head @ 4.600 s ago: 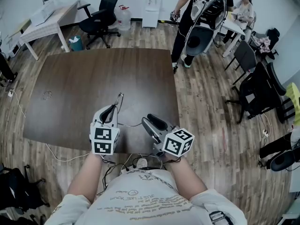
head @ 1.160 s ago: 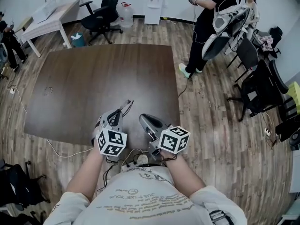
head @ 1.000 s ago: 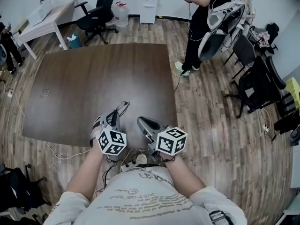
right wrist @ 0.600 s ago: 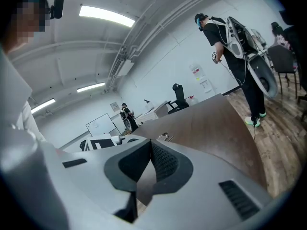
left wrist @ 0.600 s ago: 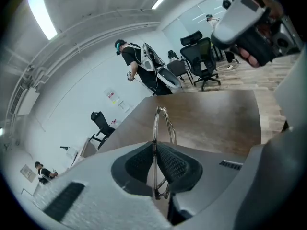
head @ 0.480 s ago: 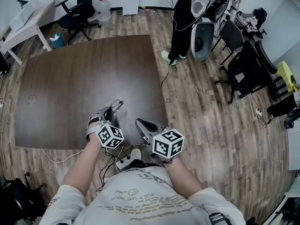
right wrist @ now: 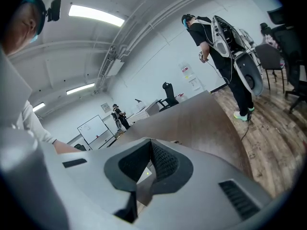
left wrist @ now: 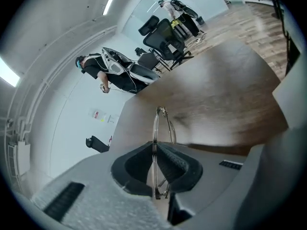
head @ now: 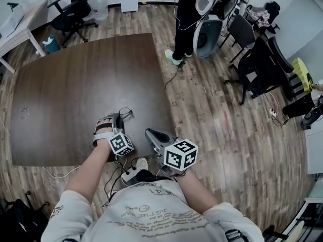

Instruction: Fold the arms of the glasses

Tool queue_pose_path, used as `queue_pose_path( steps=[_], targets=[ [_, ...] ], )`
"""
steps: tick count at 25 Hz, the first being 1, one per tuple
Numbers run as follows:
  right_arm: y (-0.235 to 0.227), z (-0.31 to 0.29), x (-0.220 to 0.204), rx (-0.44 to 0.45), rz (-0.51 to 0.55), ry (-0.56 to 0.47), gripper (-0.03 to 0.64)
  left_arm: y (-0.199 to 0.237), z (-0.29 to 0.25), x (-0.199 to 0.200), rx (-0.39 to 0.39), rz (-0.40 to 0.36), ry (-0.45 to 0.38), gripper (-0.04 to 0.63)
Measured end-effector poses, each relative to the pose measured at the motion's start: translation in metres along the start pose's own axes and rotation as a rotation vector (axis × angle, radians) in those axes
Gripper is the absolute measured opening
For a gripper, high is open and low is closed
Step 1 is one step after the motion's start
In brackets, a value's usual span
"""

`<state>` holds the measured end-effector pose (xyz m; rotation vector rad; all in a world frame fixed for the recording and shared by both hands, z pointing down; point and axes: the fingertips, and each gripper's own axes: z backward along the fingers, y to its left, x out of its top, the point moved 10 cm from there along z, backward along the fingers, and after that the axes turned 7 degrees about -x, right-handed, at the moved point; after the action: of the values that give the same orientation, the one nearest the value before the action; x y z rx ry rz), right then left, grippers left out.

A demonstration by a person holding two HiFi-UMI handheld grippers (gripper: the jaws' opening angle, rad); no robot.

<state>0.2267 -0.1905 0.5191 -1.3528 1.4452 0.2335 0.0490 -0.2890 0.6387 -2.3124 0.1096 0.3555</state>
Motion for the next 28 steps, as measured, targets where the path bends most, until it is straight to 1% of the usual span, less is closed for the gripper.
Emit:
queue_pose_path(
  steps=[2,4,8,10,15,17,20,24,28],
  targets=[
    [-0.003,-0.002,0.001,0.001,-0.012,0.003,0.017,-0.001,-0.008,-0.001,0.009,0.01,0.013,0.037],
    [-0.006,-0.003,0.003,0.0,-0.026,0.005,0.017,-0.003,-0.014,-0.001,0.019,0.004,0.025,0.037],
    [-0.009,-0.005,0.006,-0.012,-0.039,0.01,0.017,-0.004,-0.02,-0.003,0.05,-0.035,0.041,0.037],
    [-0.01,-0.008,0.006,-0.014,-0.042,0.017,0.017,-0.006,-0.023,-0.005,0.052,-0.048,0.043,0.037],
    [-0.008,-0.017,0.006,-0.014,-0.015,0.043,0.017,-0.011,-0.034,-0.011,0.004,-0.035,0.078,0.038],
    [-0.007,-0.019,0.007,-0.016,-0.011,0.047,0.017,-0.013,-0.035,-0.014,-0.021,-0.03,0.089,0.054],
    [-0.008,-0.019,0.007,-0.019,-0.016,0.048,0.017,-0.011,-0.033,-0.015,-0.021,-0.031,0.084,0.071],
    [-0.008,-0.022,0.008,-0.02,-0.017,0.048,0.017,-0.006,-0.031,-0.014,-0.044,0.01,0.063,0.109],
    [-0.003,-0.026,0.007,-0.014,-0.014,0.043,0.017,-0.003,-0.02,-0.016,-0.091,0.109,0.033,0.13]
  ],
)
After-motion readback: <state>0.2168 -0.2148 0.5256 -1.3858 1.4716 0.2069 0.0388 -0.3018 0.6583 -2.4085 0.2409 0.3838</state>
